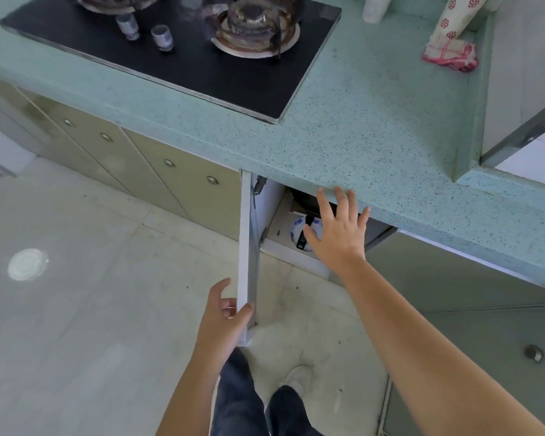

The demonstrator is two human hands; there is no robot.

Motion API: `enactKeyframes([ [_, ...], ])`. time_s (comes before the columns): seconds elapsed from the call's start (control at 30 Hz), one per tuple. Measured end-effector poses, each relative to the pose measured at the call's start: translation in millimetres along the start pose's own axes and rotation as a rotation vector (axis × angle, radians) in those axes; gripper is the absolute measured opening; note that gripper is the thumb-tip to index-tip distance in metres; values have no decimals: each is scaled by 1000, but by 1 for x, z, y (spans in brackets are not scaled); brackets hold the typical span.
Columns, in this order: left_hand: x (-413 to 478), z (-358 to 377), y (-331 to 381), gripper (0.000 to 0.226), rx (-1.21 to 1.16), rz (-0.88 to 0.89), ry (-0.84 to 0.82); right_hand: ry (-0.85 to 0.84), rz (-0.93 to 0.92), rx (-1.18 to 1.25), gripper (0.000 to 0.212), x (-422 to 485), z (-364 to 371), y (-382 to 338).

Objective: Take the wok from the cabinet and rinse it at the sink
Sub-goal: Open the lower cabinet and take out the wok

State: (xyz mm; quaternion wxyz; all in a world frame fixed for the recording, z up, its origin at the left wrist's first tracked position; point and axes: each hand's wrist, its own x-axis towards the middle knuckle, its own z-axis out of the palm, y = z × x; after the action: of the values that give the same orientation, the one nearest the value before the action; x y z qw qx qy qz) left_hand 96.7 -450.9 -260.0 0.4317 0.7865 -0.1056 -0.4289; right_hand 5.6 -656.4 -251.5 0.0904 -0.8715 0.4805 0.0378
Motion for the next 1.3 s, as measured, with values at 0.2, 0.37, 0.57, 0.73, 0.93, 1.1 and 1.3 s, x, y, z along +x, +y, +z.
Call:
enactKeyframes([
  [0.2, 5, -12, -7, 64, 122, 43, 128, -1, 4, -13, 72, 2, 2, -5],
  [0.37, 13, -24, -10, 77, 298, 43, 231, -2, 22, 18, 71, 3, 3, -6],
  [0.57, 17, -35, -7, 75, 532, 65, 332, 26, 11, 30, 72, 2, 6, -4],
  [0.73, 26, -44, -9, 74, 586, 83, 374, 63, 7, 71, 70, 2, 10, -4],
  [0.93, 36, -51, -11, 73, 667, 93, 424, 61, 6, 64, 70, 2, 12, 0],
  [1.1, 45, -59, -10, 73, 751, 122, 458, 65, 13, 76, 70, 3, 14, 0],
  [1.3, 50, -57, -14, 78, 839, 172, 465, 69, 22, 73, 70, 2, 15, -2],
])
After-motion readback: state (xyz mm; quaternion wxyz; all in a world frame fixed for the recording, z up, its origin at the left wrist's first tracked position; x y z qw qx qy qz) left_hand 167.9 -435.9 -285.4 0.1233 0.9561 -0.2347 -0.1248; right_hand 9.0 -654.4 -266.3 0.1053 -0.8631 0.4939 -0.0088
